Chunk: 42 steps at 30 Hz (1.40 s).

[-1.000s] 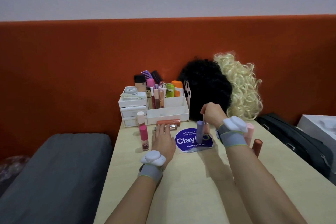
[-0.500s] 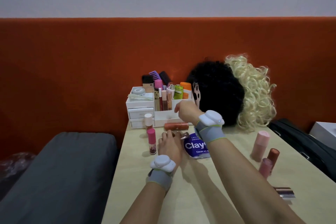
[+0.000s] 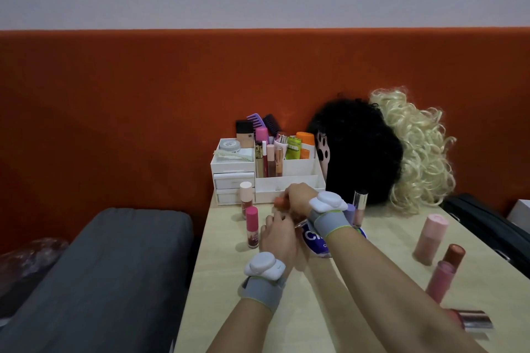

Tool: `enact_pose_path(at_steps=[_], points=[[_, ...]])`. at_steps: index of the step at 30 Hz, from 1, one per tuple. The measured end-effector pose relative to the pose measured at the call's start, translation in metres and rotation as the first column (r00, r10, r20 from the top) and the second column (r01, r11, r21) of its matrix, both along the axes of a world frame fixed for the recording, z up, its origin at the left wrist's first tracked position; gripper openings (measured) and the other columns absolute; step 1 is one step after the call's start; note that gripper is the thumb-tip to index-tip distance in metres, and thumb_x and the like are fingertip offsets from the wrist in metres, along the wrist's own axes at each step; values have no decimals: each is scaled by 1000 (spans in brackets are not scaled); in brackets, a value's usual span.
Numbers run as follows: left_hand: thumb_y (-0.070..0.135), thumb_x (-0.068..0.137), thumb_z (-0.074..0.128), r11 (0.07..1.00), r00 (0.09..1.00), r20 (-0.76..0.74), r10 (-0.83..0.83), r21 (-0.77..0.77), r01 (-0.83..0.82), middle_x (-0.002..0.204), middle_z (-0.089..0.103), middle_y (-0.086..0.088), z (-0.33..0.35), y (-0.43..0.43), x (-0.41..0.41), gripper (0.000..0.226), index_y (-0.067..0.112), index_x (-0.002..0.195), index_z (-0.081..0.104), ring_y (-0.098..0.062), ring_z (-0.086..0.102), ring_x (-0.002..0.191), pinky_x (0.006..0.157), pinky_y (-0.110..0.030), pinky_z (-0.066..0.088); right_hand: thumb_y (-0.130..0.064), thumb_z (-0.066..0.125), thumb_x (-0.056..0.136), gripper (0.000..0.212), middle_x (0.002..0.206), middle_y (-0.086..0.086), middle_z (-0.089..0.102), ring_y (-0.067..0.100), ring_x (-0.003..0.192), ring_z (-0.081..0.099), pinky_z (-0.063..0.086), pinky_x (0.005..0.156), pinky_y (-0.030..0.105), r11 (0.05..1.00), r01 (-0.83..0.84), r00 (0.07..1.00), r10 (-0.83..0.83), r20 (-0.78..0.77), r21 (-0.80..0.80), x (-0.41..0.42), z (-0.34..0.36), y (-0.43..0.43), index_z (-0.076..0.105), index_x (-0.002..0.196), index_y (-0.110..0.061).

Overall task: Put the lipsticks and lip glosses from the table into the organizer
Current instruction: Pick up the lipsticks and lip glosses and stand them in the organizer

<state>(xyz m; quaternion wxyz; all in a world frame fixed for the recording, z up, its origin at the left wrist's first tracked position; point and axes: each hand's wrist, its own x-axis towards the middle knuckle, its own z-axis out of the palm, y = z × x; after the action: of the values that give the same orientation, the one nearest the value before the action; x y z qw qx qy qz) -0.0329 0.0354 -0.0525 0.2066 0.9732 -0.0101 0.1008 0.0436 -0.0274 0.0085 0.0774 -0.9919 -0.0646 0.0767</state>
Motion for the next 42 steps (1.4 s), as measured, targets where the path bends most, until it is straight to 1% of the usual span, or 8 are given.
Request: enact_pose_path(at_steps=[9,13,18,22,29,33,37,42], points=[[23,95,47,986,997,32,-74,-149,78,123,50,-9,20,-3,-18,33,16,127,49,-29,54,110,88,-39,46,-7,51,90,31,123,23,59,38,111,58,47,81,38,948,92,954,-171,245,304,-15,54,-30,48,120,1],[18,92,50,975,995,79,-57,-210,73,126,54,-9,41,-7,-29,34,12,125,48,-28,56,110,89,-36,45,-4,53,87,37,124,27,56,42,112,56,47,90,43,909,97,933,-225,281,405,-30,79,-46,44,122,3],[8,91,48,963,987,132,-92,-240,122,119,59,-17,84,1,-25,29,4,118,56,-32,58,105,92,-39,48,-5,55,86,35,121,26,58,42,110,57,47,88,43,840,78,911,-279,304,536,-46,97,-59,44,118,1],[6,89,51,962,977,188,-101,-230,143,120,59,-16,122,11,-19,28,1,116,61,-29,57,108,91,-30,42,-1,56,84,38,125,22,55,40,110,55,45,84,40,790,29,909,-276,312,613,-56,104,-69,42,120,-3],[8,82,65,929,982,165,-89,-341,142,101,61,-12,155,28,5,29,7,108,53,-24,56,92,75,-30,43,2,57,84,36,116,26,58,41,103,60,54,88,52,758,-77,934,-172,312,648,-59,114,-79,47,116,-9],[5,82,65,881,976,129,-178,-422,216,92,57,-12,162,39,21,30,12,98,41,-25,57,86,86,-44,50,2,53,86,32,115,25,59,39,104,62,56,86,50,785,-123,951,-81,297,607,-55,118,-84,46,116,-6],[-2,86,59,842,957,111,-268,-457,288,85,57,-13,166,50,41,20,9,97,47,-23,59,77,95,-50,50,3,48,90,28,118,25,56,39,107,60,55,89,50,814,-137,962,-28,273,565,-43,121,-87,44,117,-5],[4,82,66,879,947,90,-309,-353,320,88,64,-13,171,60,72,16,12,94,61,-25,61,84,86,-42,52,1,49,91,28,119,25,57,39,106,60,55,88,45,851,-138,966,4,257,506,-18,126,-79,44,118,-3]])
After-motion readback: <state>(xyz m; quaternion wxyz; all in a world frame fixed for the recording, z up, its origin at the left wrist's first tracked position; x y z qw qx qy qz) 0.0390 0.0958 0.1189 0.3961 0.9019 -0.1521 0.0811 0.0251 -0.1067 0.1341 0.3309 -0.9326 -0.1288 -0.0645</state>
